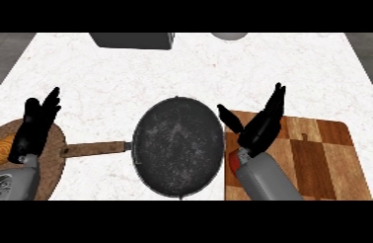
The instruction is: Pick the bell pepper from the cutting board and place it in the pan
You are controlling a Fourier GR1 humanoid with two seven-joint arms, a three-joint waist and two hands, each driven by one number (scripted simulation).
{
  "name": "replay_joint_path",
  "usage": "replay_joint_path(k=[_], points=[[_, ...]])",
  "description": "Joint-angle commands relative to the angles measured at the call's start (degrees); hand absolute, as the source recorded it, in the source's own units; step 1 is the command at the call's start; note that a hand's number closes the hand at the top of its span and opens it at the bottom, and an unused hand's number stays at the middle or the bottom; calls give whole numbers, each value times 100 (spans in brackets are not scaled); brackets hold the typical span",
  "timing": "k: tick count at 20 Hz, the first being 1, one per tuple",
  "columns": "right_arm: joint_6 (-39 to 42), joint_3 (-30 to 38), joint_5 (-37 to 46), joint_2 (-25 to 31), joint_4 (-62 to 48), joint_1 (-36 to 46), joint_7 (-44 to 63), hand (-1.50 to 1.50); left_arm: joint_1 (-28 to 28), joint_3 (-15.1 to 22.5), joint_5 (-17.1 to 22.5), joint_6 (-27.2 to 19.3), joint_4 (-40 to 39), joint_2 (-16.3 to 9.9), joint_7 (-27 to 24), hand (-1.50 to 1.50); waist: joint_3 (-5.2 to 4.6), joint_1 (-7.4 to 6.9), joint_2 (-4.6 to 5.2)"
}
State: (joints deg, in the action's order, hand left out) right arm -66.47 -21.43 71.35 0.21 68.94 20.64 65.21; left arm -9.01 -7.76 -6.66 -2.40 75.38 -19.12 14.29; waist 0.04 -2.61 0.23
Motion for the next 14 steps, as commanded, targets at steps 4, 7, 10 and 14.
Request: replay_joint_path(k=[4, 7, 10, 14], points=[[-880, -48, 768, -20, 950, -1126, 1031, -150, 198, -206, 22, -86, -217, -49, -65, 0, -17, 403, -104], [-882, -191, 957, -21, 1822, -1881, 915, -150, 235, -293, 70, -88, -85, -113, -22, 0, -17, 488, -130], [-984, -657, 1165, -21, 2541, -3008, 812, -150, 483, -316, 82, -104, 9, -79, -139, 0, -18, 547, -149], [-1010, -1451, 1625, -21, 3698, -4534, 565, -150, 472, -300, 58, -109, 74, -83, -5, 0, -17, 625, -119]])
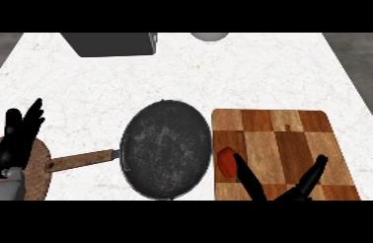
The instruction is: Pick the bell pepper from the cutting board and place it in the pan
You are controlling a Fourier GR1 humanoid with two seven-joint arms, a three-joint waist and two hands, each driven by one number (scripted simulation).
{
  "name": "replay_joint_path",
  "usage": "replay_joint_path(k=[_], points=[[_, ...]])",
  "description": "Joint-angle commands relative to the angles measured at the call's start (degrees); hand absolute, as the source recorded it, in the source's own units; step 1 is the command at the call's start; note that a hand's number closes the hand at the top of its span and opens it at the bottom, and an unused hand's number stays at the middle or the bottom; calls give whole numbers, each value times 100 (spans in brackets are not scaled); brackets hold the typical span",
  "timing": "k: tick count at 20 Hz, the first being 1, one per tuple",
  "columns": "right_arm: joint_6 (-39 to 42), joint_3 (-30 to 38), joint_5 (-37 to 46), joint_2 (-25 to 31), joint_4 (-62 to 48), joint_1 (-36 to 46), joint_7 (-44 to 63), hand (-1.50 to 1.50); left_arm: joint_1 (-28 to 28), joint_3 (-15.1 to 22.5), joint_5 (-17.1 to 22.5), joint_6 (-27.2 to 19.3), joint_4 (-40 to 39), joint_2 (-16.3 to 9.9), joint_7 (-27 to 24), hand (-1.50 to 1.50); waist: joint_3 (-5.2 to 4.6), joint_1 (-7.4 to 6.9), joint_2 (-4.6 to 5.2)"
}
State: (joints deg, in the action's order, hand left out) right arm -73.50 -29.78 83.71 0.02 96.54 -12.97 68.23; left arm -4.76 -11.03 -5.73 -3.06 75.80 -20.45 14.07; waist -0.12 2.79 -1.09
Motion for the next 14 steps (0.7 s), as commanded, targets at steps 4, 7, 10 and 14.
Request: replay_joint_path(k=[4, 7, 10, 14], points=[[-448, -1345, 885, -2, 2009, -2923, -217, -150, -49, -171, 149, 121, 65, -137, 25, 0, 3, 42, 36], [-869, -2272, 1392, -2, 2128, -4000, -494, -150, 55, -147, 45, 52, 135, -149, 45, 0, 4, 43, 28], [-1204, -2643, 1599, 321, 2189, -4828, -843, -150, 246, -119, 118, 108, 67, 3, -91, 0, 8, -14, 22], [-1218, -2983, 1656, 717, 2843, -5458, -1120, -150, 177, -67, 1, -17, 133, 33, 60, 0, 12, 68, -14]])
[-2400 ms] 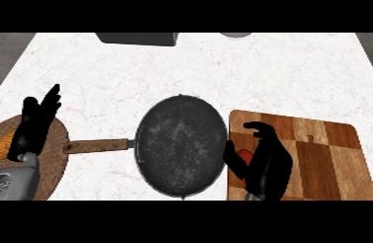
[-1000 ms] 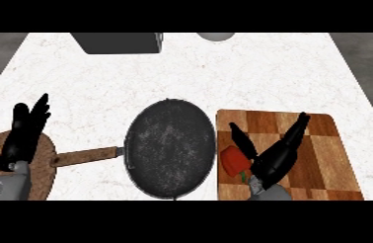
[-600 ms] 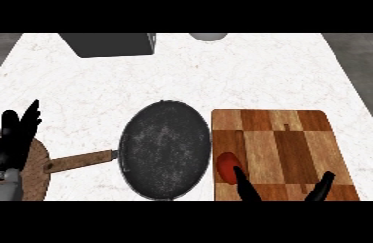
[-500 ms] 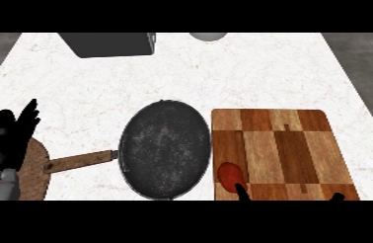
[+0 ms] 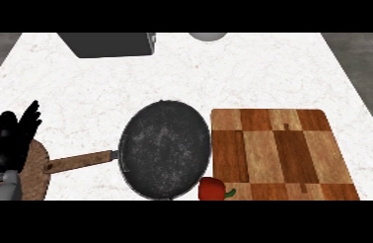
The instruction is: Pick the bell pepper from the cutting board and place it in the pan
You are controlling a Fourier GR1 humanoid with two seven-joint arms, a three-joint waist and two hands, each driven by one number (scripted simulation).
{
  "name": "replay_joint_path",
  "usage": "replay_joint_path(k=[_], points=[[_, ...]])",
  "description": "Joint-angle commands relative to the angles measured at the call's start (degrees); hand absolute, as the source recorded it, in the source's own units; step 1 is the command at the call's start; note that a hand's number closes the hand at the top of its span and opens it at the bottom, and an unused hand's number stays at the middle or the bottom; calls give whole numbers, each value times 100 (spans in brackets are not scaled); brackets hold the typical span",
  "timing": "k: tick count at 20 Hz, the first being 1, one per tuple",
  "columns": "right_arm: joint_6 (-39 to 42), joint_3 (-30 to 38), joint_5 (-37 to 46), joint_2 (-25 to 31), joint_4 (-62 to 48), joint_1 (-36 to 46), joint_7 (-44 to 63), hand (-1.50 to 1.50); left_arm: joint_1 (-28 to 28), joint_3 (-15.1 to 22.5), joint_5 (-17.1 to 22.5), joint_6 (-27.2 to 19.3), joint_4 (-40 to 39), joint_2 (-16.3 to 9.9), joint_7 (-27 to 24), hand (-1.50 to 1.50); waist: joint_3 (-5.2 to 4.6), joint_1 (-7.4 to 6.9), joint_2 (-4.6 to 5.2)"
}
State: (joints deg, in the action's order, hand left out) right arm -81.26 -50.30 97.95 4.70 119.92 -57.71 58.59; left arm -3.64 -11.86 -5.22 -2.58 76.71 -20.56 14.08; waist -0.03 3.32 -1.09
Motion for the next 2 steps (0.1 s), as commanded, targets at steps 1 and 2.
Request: replay_joint_path(k=[1, 2], points=[[-445, -963, 285, 150, 237, -1062, -221, -150, 10, -35, 14, 51, -2, -50, 39, 0, 4, 52, -23], [-447, -920, 245, 231, 351, -1050, -223, -150, 123, 27, -47, -40, -97, 102, -151, 0, 3, 82, -37]])
